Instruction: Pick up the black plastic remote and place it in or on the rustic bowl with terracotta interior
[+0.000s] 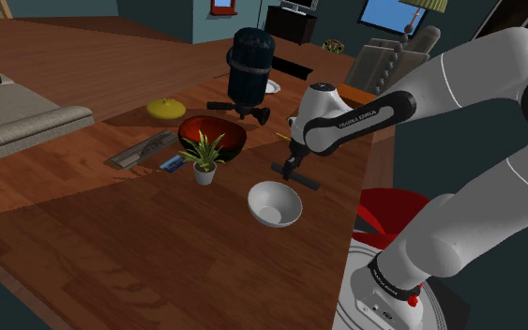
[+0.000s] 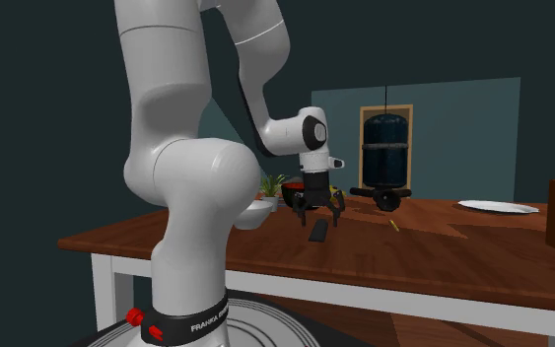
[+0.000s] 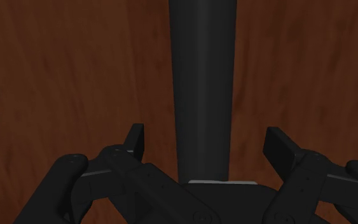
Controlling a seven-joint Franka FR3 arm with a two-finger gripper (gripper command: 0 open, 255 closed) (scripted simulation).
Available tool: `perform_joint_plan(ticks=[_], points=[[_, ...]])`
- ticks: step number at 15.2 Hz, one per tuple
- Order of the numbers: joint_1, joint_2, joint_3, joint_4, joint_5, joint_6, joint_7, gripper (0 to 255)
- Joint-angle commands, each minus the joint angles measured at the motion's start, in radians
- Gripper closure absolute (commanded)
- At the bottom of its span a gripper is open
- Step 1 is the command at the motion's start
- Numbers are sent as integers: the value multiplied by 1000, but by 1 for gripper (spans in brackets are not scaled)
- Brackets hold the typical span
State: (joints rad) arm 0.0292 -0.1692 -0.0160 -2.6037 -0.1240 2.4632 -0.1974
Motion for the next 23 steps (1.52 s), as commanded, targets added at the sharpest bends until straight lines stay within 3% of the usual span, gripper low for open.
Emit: perform_joint_plan(ticks=[1, 5, 6, 15, 23], points=[[0, 3, 0, 0, 0, 3, 0, 0], [0, 3, 0, 0, 0, 3, 0, 0], [0, 3, 0, 0, 0, 3, 0, 255], [0, 3, 0, 0, 0, 3, 0, 255], [4, -82, 0, 41, 14, -122, -15, 255]])
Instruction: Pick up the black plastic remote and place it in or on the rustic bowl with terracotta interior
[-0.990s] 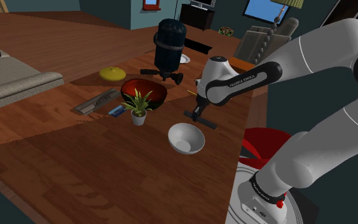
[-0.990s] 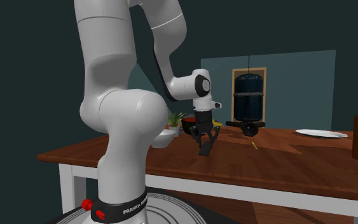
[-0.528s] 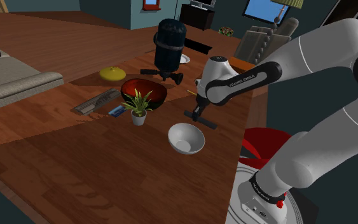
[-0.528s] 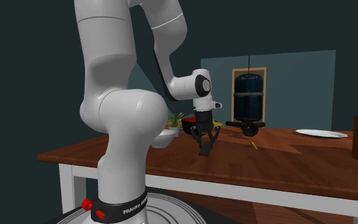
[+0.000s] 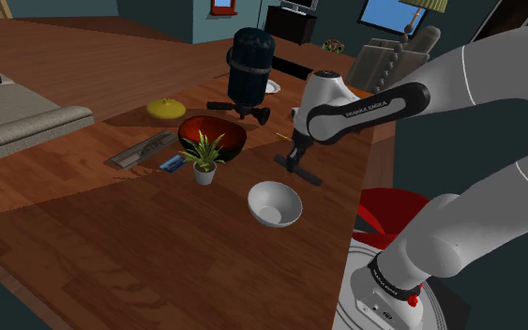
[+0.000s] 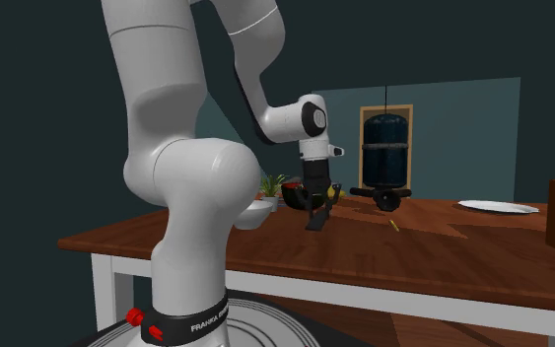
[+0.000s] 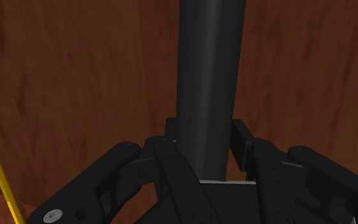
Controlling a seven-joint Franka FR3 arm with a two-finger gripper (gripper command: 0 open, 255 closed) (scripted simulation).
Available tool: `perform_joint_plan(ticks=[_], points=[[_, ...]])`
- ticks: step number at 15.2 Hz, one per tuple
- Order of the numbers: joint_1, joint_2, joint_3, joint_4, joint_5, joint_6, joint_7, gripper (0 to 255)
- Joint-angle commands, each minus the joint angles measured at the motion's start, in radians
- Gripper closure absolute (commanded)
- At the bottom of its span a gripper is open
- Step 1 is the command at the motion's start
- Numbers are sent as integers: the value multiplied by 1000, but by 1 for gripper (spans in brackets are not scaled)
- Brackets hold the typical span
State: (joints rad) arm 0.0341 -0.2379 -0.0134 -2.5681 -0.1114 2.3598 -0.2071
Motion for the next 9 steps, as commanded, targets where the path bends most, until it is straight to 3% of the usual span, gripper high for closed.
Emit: perform_joint_plan(ticks=[1, 9], points=[[0, -22, -2, 11, 3, -34, -7, 255], [3, -87, -2, 69, 12, -155, -19, 255]])
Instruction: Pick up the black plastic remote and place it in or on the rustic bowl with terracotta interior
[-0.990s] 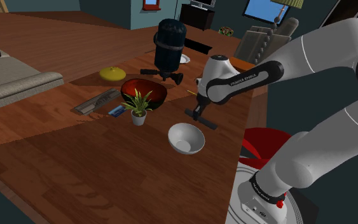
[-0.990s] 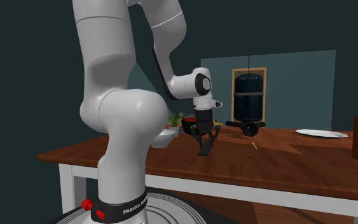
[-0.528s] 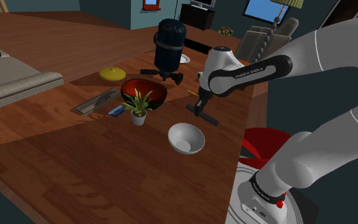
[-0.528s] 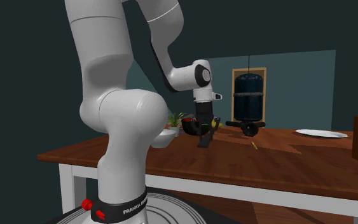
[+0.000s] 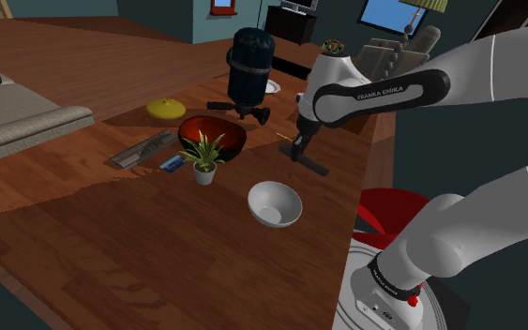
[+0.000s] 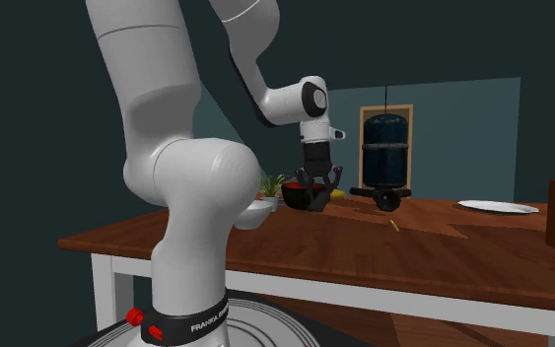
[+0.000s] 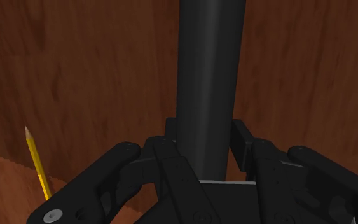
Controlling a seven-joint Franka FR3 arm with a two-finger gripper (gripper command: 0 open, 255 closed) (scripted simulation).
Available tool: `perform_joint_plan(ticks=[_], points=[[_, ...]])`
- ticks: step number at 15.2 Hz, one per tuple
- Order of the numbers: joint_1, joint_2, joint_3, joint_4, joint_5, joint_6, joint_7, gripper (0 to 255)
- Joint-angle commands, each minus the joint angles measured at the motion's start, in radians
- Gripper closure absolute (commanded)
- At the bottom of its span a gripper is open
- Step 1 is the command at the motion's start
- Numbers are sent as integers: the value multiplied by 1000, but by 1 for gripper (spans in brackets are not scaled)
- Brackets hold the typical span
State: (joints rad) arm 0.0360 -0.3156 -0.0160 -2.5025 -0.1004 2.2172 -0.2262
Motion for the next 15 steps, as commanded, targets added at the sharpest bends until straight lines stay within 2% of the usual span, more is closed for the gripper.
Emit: perform_joint_plan(ticks=[1, 15], points=[[1, -16, 1, 11, 2, -27, -1, 255], [4, -83, 3, 146, 12, -229, -17, 255]])
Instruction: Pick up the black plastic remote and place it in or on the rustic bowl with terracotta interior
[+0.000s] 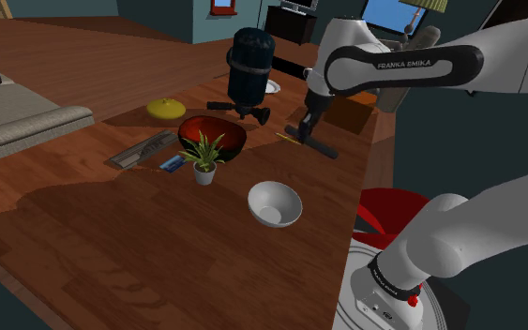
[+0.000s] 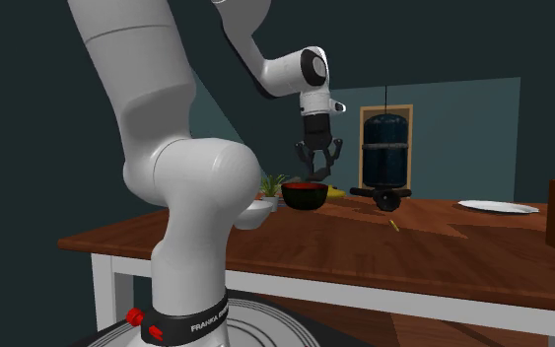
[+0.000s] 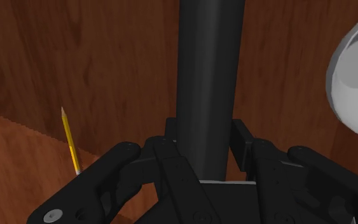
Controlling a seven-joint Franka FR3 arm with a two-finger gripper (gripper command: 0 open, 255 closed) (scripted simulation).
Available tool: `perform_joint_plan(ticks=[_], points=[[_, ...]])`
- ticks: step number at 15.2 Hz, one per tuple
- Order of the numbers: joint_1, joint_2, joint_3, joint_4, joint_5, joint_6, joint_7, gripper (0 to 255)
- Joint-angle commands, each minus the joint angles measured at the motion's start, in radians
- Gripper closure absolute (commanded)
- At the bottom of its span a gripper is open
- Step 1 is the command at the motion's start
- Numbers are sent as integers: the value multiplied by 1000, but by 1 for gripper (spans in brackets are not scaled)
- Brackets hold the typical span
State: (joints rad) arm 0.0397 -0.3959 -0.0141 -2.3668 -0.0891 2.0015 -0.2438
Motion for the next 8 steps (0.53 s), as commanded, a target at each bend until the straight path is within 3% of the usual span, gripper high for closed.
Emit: perform_joint_plan(ticks=[1, 8], points=[[1, -5, 1, 19, 1, -24, 0, 255], [40, 234, 68, 247, 13, -21, 99, 255]])
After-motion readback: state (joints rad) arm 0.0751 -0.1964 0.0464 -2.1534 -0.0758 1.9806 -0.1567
